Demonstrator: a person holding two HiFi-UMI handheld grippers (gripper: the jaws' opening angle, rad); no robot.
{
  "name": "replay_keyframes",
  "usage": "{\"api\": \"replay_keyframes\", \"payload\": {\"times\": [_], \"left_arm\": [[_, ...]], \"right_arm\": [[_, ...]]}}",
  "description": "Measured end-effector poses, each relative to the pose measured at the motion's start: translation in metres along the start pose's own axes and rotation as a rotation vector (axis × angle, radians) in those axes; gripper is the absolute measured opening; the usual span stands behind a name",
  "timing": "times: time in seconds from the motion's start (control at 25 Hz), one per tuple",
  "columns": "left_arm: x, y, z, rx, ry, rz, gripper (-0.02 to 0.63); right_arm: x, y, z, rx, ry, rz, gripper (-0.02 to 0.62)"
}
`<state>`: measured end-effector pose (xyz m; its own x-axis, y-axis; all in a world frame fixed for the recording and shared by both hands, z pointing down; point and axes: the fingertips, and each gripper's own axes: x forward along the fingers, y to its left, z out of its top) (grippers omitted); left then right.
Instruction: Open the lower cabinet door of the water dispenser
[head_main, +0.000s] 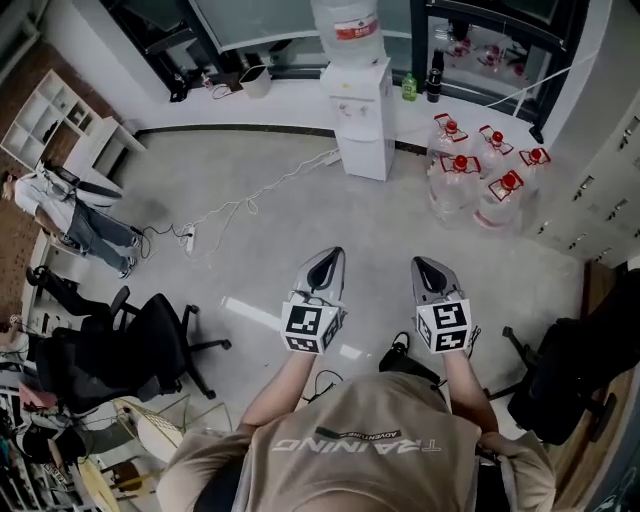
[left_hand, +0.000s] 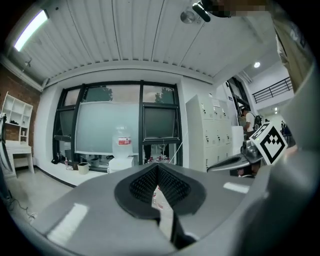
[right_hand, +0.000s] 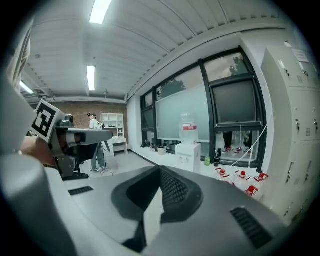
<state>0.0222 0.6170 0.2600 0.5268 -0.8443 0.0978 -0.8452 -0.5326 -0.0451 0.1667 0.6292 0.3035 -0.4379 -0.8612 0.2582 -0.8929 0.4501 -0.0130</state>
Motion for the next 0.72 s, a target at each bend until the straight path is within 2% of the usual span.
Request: {"api": "replay_keyframes", "payload": {"times": [0.2, 0.36, 0.56, 0.72], "left_arm": [[0.055, -0.002, -0.013, -0.075, 0.088, 0.0, -0.003], [0.087, 0.0, -0.027, -0.082, 0.121, 0.007, -0.003], [0.12, 0.003, -0.033, -0.081, 0.135, 0.008, -0.003], [0.14, 0.013, -0.026, -0.07, 0.129, -0.008, -0.003]], "right_arm": [[0.033, -0.06, -0.005, 0.066, 0.022, 0.008, 0.006], [0.063, -0.102, -0.006, 0.135, 0.002, 0.0, 0.006], [0.084, -0.119, -0.015, 0.16, -0.016, -0.024, 0.006], [0.105, -0.12, -0.011, 0.188, -0.003, -0.011, 0.006]]}}
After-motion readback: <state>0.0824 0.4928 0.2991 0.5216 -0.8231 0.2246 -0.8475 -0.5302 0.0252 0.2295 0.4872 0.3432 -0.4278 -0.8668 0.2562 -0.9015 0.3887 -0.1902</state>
